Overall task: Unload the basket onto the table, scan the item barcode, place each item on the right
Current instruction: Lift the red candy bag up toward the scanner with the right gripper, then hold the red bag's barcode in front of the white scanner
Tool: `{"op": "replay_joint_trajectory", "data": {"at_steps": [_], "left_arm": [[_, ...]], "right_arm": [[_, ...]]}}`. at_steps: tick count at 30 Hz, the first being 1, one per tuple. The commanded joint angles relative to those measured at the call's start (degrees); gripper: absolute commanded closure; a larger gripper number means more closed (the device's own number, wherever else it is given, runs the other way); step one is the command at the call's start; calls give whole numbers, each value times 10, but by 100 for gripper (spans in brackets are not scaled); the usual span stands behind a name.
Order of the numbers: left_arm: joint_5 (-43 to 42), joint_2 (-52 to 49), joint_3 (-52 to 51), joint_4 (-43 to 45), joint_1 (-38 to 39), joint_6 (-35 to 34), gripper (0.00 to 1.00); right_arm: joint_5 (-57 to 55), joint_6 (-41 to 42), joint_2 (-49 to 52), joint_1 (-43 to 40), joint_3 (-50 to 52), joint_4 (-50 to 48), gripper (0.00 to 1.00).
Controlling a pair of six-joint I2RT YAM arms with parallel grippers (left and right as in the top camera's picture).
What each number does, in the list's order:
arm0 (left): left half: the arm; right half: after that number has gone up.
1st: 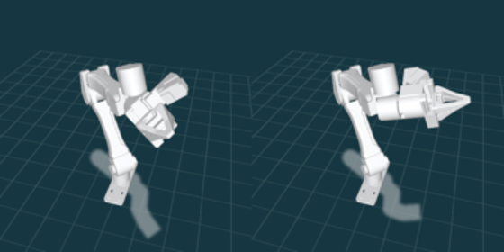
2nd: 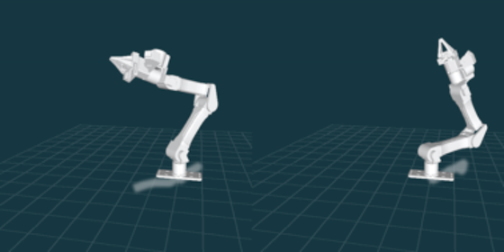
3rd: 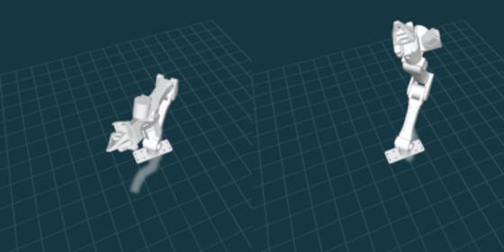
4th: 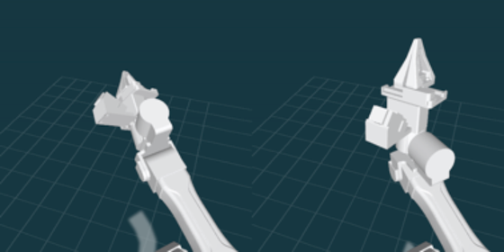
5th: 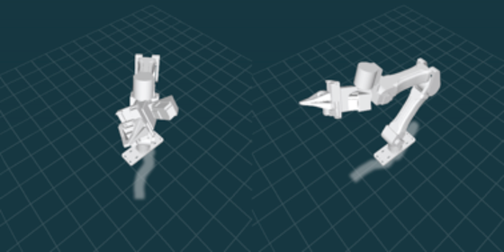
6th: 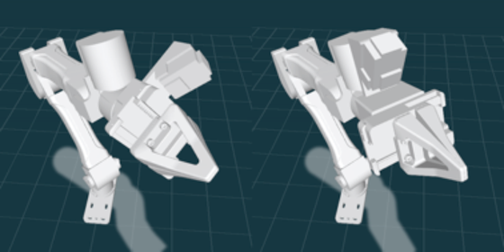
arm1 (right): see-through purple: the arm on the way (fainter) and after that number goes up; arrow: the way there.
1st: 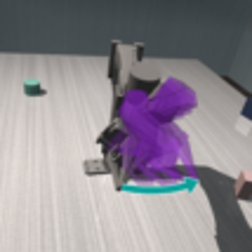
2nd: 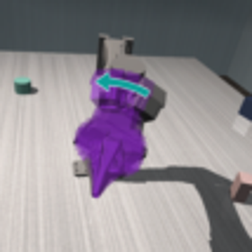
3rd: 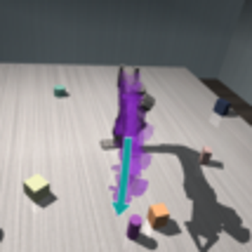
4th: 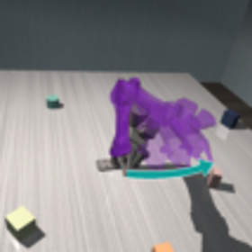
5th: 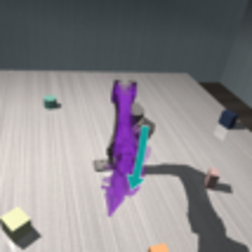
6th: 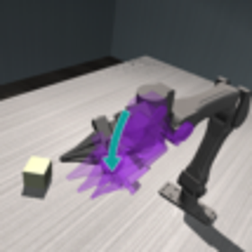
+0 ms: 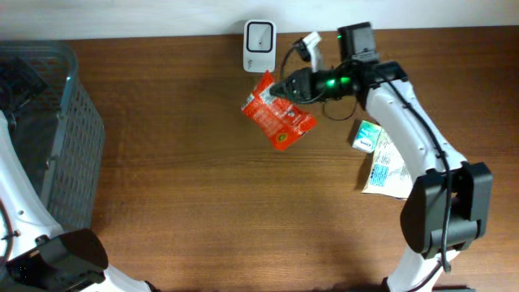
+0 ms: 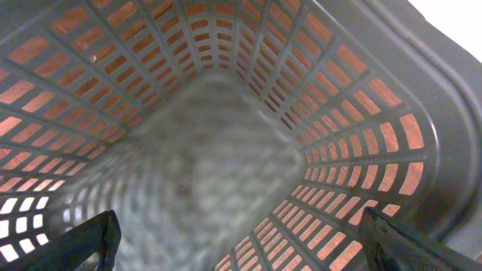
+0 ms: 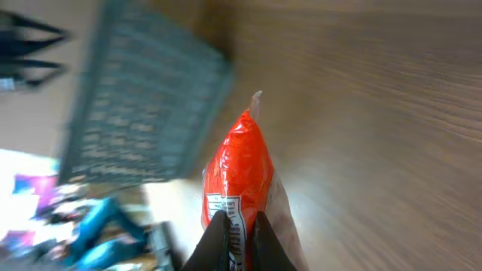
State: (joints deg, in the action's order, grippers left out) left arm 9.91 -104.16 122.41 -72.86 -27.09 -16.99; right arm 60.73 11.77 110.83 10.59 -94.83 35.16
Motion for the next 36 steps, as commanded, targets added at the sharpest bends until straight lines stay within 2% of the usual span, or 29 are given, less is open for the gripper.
{"op": "replay_joint_trajectory", "data": {"at_steps": [1, 8, 11, 14, 19, 21, 24, 29, 32, 36], "left_arm": [[2, 0, -1, 1, -1, -5, 1], [2, 0, -1, 1, -1, -5, 1], [2, 0, -1, 1, -1, -5, 1], [2, 0, -1, 1, -1, -5, 1], [3, 0, -1, 1, -1, -5, 1], [2, 0, -1, 1, -1, -5, 1], [2, 0, -1, 1, -1, -5, 1], [2, 0, -1, 1, -1, -5, 1], [2, 0, -1, 1, -1, -5, 1], [2, 0, -1, 1, -1, -5, 1]], "right_arm": [[179, 15, -13, -23, -9, -34, 96], [207, 92, -13, -35, -9, -140, 96], [135, 102, -13, -35, -9, -143, 96], [-2, 89, -13, -27, -14, -103, 96], [-283, 1, -13, 14, -65, 42, 96], [-449, -35, -11, 53, -117, 94, 96], [-635, -74, 2, 96, -189, 121, 96], [-798, -168, 38, 132, -229, 83, 96], [-886, -290, 79, 153, -229, -3, 96], [-901, -414, 135, 170, -229, -107, 96]]}}
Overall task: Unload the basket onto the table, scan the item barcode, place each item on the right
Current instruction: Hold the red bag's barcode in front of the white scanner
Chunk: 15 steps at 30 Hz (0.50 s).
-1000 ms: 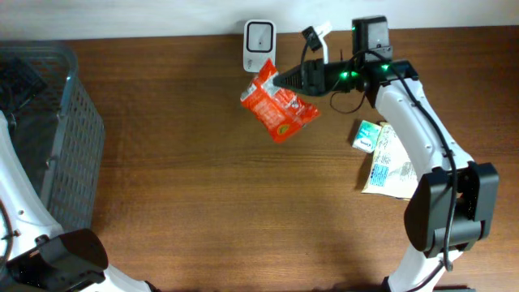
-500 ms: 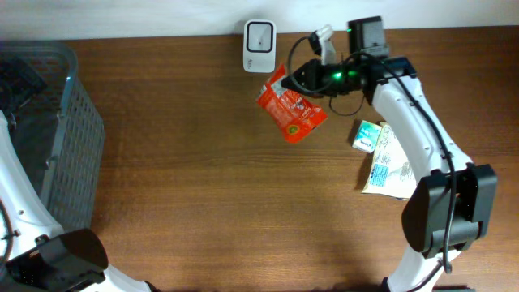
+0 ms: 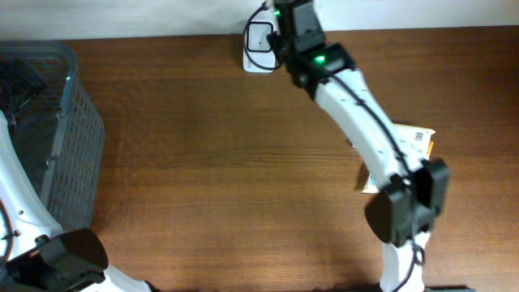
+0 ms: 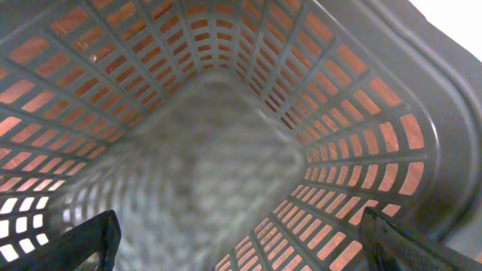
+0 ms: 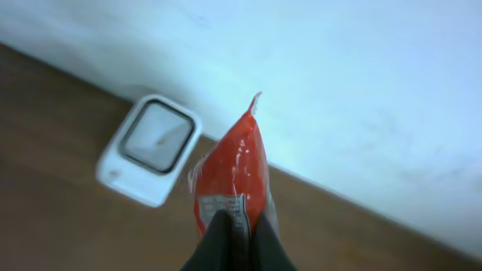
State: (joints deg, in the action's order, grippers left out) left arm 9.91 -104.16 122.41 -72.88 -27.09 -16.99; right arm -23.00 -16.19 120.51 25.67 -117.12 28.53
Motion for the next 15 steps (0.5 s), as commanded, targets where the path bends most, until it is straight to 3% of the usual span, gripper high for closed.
{"op": "replay_joint_trajectory", "data": {"at_steps": [1, 7, 15], "left_arm": [[2, 0, -1, 1, -1, -5, 1], [2, 0, -1, 1, -1, -5, 1], [3, 0, -1, 1, -1, -5, 1]], "right_arm": [[-64, -149, 48, 21, -6, -59, 96], [-57, -277, 103, 35, -6, -189, 96], [-77, -440, 157, 39, -6, -280, 96]]}}
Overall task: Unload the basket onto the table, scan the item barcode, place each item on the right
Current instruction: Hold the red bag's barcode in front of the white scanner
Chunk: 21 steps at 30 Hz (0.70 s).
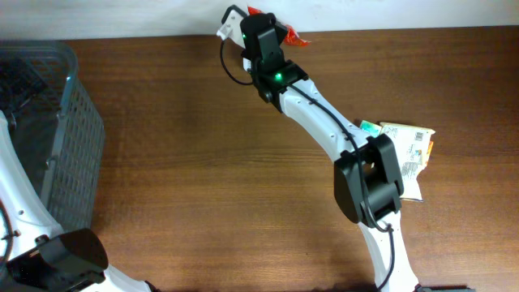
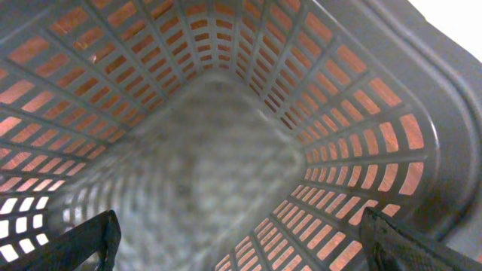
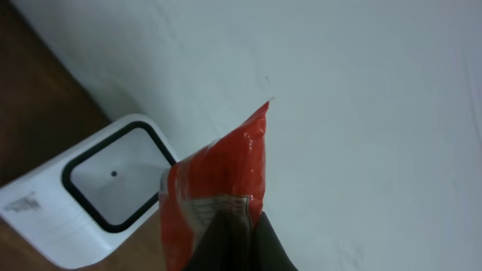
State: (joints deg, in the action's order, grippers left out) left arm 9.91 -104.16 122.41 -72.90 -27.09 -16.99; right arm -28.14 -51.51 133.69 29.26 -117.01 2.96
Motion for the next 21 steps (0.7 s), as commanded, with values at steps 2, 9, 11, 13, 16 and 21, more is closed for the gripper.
{"op": "replay_joint_trajectory", "data": {"at_steps": [2, 9, 11, 13, 16, 21], "left_arm": [[2, 0, -1, 1, -1, -5, 1], [2, 0, -1, 1, -1, -5, 1], [3, 0, -1, 1, -1, -5, 1], [2, 0, -1, 1, -1, -5, 1], [2, 0, -1, 1, -1, -5, 1], [2, 0, -1, 1, -1, -5, 1]], "right_arm": [[-28, -113, 36, 3, -7, -38, 96], [-34, -215, 63, 3, -7, -105, 96], [-34, -231, 70, 2, -7, -121, 96], [-34, -233, 73, 2, -7, -137, 96], [-25, -233, 76, 2, -7, -139, 96], [-19, -248, 85, -1, -7, -139, 96]]}}
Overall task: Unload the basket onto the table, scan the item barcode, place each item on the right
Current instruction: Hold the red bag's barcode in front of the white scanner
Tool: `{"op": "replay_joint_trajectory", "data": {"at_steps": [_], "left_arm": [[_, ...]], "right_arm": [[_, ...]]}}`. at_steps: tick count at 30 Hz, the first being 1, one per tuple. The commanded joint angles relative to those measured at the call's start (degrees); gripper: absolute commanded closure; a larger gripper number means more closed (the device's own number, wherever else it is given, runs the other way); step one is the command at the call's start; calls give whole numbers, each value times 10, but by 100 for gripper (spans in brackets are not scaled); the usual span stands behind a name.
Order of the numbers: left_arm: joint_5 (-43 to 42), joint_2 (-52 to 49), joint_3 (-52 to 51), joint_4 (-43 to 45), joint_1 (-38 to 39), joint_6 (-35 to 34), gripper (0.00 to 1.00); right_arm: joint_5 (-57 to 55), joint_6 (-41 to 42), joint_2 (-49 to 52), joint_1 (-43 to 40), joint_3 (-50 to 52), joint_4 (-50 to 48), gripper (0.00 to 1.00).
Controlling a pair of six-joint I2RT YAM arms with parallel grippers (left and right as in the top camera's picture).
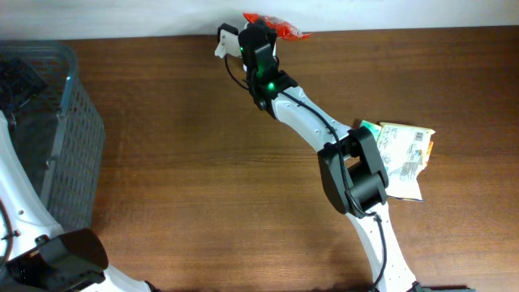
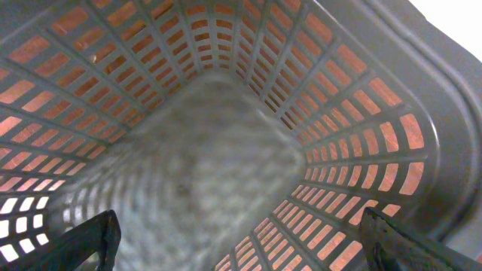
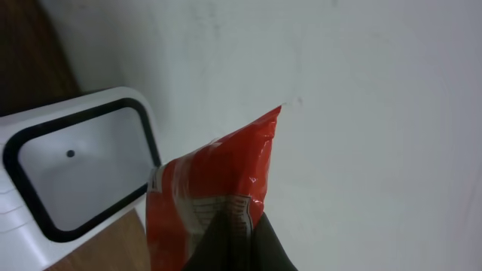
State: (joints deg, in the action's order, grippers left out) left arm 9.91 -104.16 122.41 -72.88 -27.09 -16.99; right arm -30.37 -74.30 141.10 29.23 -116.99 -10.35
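Note:
My right gripper (image 3: 237, 229) is shut on the lower edge of a red snack packet (image 3: 215, 181). It holds the packet up against the white wall, just right of the white scanner (image 3: 71, 177) with its dark-rimmed window. From overhead, the red packet (image 1: 276, 24) sticks out past the table's back edge. The right gripper (image 1: 261, 34) covers most of the scanner (image 1: 225, 39). My left gripper (image 2: 241, 252) hangs open inside the grey mesh basket (image 2: 339, 113), with nothing between its fingers.
The grey basket (image 1: 57, 130) stands at the table's left edge. A small green box (image 1: 369, 128) and a few flat printed packets (image 1: 401, 158) lie at the right. The white wall runs along the back edge of the table.
The right wrist has shifted a little at the back edge. The scanner window now looks larger and sits further left in its view. The packet is still gripped. The left arm has not moved.
The right gripper first held the red packet above the table just in front of the scanner. Then it was at the back edge over the scanner, then closer to the scanner window, and now beside it at the wall. The left gripper stayed open in the basket.

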Motion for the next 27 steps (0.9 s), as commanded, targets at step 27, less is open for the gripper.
{"op": "replay_joint_trajectory", "data": {"at_steps": [27], "left_arm": [[3, 0, -1, 1, -1, -5, 1]], "right_arm": [[36, -63, 26, -5, -7, 31, 96]]}}
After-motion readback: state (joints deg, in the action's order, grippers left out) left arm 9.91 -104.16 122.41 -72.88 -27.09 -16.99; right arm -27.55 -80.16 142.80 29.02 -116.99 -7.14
